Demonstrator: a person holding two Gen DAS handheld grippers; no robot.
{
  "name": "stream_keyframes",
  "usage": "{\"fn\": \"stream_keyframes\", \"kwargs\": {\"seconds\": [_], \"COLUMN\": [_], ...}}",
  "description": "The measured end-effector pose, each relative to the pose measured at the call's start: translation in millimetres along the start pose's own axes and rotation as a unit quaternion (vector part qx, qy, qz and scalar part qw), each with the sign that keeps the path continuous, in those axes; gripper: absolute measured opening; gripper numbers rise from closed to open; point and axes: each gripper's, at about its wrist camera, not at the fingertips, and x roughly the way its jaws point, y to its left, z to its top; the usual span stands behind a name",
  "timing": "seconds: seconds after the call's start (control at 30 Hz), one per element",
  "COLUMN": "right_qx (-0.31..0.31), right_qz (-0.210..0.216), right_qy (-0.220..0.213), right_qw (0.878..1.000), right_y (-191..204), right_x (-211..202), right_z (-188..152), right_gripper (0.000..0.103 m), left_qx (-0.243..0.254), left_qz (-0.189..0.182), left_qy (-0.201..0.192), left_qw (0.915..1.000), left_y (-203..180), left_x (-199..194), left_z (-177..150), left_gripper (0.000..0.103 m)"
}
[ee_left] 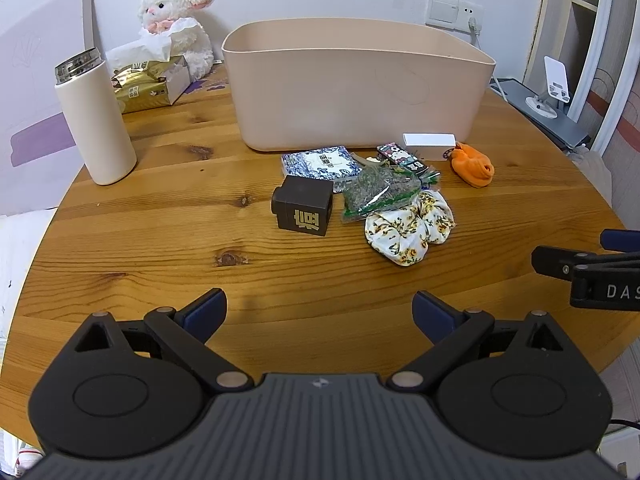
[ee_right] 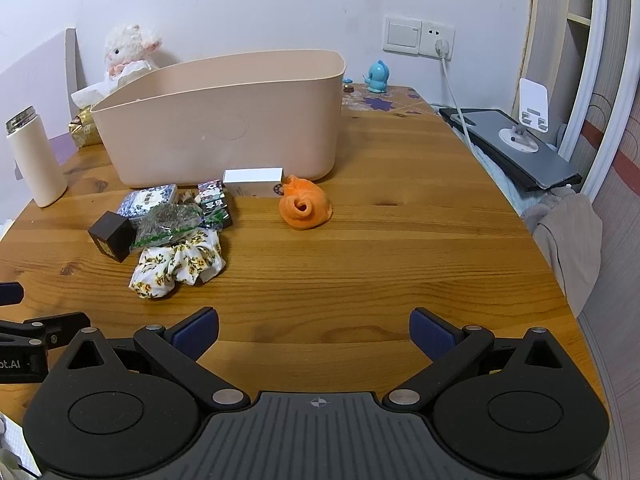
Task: Organize objects
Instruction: 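Move both tools toward the items in front of the basket, then grasp the black box with the left tool while the right tool grasps the orange cloth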
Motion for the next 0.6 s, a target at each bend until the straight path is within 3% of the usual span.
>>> {"fn": "stream_keyframes", "kwargs": {"seconds": [0.6], "right_qx": [-0.01], "right_qz": [-0.005], "right_qy": [-0.014], "right_qw": [1.0], "right_y": [-2.7], "right_x": [15.5], "right_z": [13.6], "right_gripper": [0.103], "left_qx": [-0.014], "left_qz": [0.007], "left_qy": [0.006], "left_qw": [0.9999], "left_y": [10.1], "left_x": [14.3], "left_z": [12.0], "left_gripper": [0.099]}}
